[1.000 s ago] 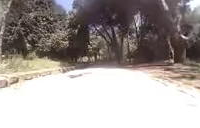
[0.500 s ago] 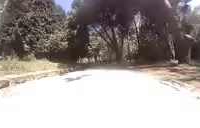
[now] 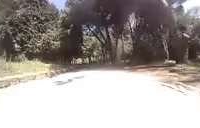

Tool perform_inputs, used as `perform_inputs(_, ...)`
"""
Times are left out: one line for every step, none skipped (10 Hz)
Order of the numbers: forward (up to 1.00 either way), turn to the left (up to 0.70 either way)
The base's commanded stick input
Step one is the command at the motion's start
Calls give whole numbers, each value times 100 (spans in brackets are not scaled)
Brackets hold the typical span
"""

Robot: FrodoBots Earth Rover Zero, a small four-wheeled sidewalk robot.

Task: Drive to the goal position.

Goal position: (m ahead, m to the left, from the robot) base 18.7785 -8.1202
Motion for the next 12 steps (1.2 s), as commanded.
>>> perform_inputs(85,0)
perform_inputs(85,0)
perform_inputs(85,0)
perform_inputs(85,-34)
perform_inputs(85,-25)
perform_inputs(85,0)
perform_inputs(85,0)
perform_inputs(85,0)
perform_inputs(85,0)
perform_inputs(85,0)
perform_inputs(85,0)
perform_inputs(85,0)
